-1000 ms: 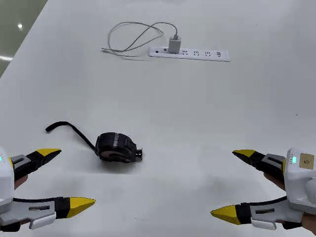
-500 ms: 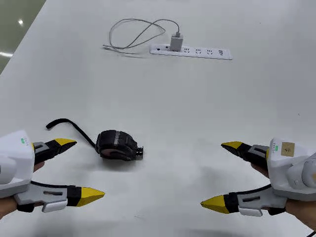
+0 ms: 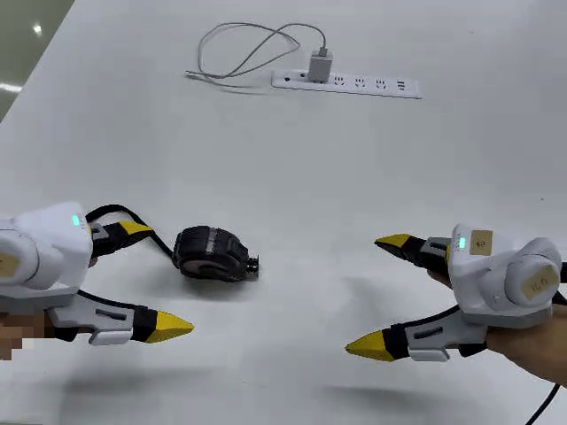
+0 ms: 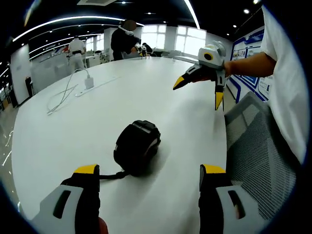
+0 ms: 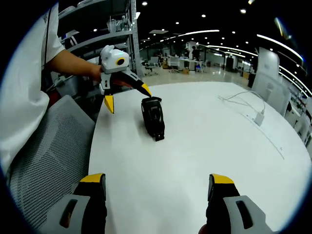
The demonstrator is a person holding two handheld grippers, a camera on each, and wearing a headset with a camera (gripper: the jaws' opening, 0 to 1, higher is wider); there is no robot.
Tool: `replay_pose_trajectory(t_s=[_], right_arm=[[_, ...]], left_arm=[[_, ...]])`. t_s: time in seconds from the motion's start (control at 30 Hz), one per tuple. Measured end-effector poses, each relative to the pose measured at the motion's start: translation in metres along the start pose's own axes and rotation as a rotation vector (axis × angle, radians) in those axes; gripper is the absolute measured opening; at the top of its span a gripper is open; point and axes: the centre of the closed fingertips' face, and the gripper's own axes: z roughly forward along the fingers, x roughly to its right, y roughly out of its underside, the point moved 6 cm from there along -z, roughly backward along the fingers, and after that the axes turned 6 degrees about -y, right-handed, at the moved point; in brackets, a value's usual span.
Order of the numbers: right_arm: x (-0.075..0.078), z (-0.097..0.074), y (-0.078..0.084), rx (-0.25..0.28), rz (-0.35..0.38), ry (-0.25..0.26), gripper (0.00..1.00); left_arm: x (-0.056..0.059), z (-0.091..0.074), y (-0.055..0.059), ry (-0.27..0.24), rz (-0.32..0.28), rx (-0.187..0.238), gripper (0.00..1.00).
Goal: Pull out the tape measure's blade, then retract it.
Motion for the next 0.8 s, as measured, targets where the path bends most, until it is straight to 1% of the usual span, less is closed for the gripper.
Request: replay_pose_trajectory(t_s=[0.03, 0.1, 0.23, 0.37, 0.43, 0.53, 0.63, 0.73, 0.8], right_arm=[[0.001, 0.001, -0.001, -0.002, -0.005, -0.002, 0.85], [0.001, 0.002, -0.002, -0.012, -0.016, -0.006, 0.85], [0.005, 0.006, -0.005, -0.023, -0.035, -0.013, 0.84], [0.008, 0.009, -0.007, -0.034, -0.049, -0.019, 0.83], [0.010, 0.011, -0.007, -0.042, -0.060, -0.020, 0.83], [0.013, 0.014, -0.009, -0.046, -0.064, -0.027, 0.82], [0.014, 0.017, -0.011, -0.052, -0.077, -0.033, 0.82], [0.015, 0.020, -0.015, -0.051, -0.086, -0.038, 0.81], [0.016, 0.022, -0.016, -0.056, -0.093, -0.040, 0.80]], left_arm=[[-0.001, 0.001, -0.001, -0.003, 0.008, 0.000, 0.79], [-0.002, 0.003, -0.001, 0.006, 0.015, -0.012, 0.77], [-0.005, 0.009, -0.002, 0.024, 0.075, -0.050, 0.75], [-0.008, 0.014, -0.004, 0.038, 0.100, -0.068, 0.74], [-0.010, 0.017, -0.004, 0.044, 0.124, -0.082, 0.74], [-0.014, 0.021, -0.005, 0.038, 0.159, -0.100, 0.73], [-0.016, 0.025, -0.006, 0.049, 0.175, -0.115, 0.71], [-0.017, 0.028, -0.006, 0.066, 0.211, -0.138, 0.69], [-0.018, 0.030, -0.006, 0.074, 0.217, -0.146, 0.68]])
